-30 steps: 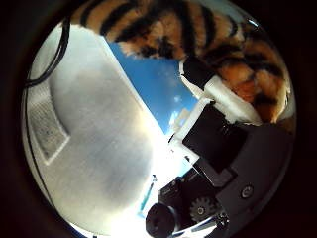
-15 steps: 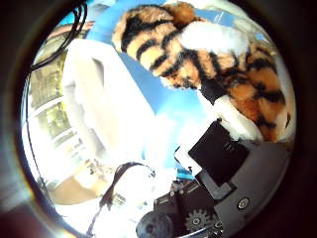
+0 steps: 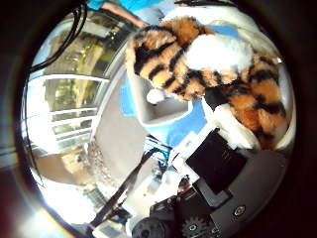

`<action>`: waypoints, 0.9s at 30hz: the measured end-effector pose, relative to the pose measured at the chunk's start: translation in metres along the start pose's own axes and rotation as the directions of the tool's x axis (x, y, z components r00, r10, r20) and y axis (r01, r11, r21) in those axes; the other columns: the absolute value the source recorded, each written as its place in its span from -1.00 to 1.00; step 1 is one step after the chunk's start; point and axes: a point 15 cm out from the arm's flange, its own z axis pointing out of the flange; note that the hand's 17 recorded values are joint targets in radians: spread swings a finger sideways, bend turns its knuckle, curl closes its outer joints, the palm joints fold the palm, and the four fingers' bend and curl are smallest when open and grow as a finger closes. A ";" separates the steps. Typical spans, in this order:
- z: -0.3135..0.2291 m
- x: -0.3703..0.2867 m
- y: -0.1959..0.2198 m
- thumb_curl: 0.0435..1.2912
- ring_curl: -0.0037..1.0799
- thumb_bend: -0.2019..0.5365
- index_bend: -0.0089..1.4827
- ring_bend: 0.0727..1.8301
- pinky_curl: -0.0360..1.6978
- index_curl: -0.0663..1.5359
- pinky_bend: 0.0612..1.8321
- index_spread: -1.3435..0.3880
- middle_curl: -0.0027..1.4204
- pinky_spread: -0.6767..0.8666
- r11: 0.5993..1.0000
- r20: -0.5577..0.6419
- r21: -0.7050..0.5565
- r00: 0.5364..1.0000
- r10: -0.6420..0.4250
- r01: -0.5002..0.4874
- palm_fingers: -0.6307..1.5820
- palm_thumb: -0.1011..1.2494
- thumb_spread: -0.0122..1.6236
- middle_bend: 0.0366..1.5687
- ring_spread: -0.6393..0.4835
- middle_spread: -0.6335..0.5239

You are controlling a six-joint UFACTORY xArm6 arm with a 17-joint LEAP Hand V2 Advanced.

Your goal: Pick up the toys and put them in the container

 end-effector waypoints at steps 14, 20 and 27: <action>0.047 -0.146 -0.112 0.12 0.54 -0.50 0.50 0.68 0.14 -0.94 0.69 -0.58 0.69 0.05 0.997 0.085 0.071 0.995 -0.048 0.042 0.23 0.47 0.45 0.54 -0.09 -0.38; 0.088 -0.170 -0.150 0.03 0.54 -0.50 0.56 0.70 0.17 -0.94 0.68 -0.57 0.70 0.03 0.997 0.090 0.067 0.994 -0.055 0.049 0.21 0.50 0.48 0.57 -0.09 -0.38; 0.126 -0.186 -0.159 -0.09 0.37 -0.58 0.56 0.54 0.11 -0.92 0.57 -0.35 0.52 0.10 0.998 0.096 -0.001 0.994 -0.055 0.055 0.20 0.35 0.47 0.37 0.07 -0.31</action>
